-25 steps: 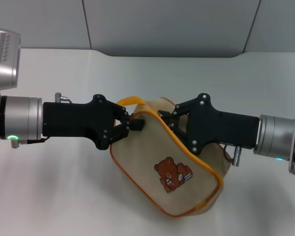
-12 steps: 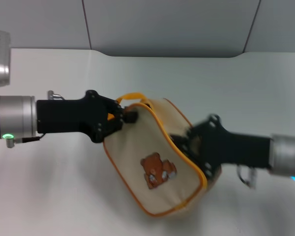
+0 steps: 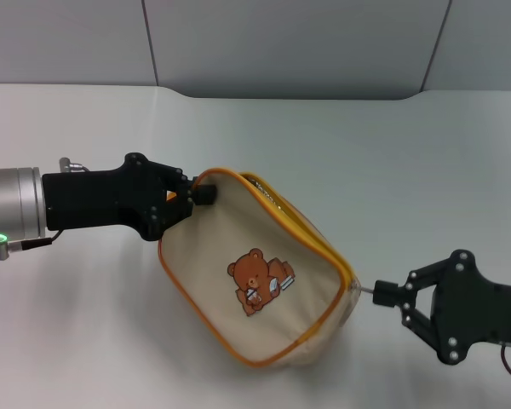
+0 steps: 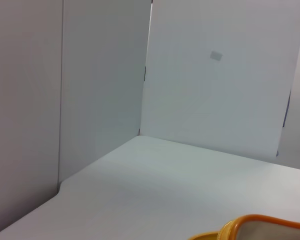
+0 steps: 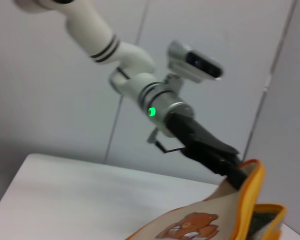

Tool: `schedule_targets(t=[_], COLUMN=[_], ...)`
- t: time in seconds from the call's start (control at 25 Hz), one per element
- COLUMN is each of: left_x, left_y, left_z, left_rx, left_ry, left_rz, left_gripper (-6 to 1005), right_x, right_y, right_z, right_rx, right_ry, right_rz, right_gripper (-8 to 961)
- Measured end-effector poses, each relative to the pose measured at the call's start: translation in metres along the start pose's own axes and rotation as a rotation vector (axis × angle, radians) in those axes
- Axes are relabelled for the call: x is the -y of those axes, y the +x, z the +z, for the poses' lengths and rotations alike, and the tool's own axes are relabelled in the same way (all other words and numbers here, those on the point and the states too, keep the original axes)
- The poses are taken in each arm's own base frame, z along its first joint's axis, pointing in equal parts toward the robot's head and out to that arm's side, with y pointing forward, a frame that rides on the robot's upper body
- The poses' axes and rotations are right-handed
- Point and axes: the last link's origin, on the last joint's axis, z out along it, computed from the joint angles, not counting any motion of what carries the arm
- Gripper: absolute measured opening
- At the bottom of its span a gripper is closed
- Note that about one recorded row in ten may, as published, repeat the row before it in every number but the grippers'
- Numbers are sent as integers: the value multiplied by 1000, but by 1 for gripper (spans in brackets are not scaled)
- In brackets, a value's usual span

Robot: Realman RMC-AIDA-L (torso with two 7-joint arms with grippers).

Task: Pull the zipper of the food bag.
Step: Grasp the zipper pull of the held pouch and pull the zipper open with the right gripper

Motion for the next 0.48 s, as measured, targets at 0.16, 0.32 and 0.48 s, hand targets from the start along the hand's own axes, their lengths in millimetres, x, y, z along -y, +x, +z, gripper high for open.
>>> schedule_targets(t=[0.16, 0.32, 0.48], left_x=[-2, -4, -4], left_y=[-3, -8, -12], left_z=[0, -3, -1], left_rx=[-1, -3, -2], left_ry=[0, 8, 28], left_rz=[-12, -42, -96], left_gripper=[67, 75, 84], right_x=[5, 8, 16], right_y=[-1, -3, -4], right_z=[0, -2, -1], right_rx=[6, 25, 89], right_ry=[24, 57, 149], right_rz=[90, 153, 207], right_gripper=[91, 128, 201])
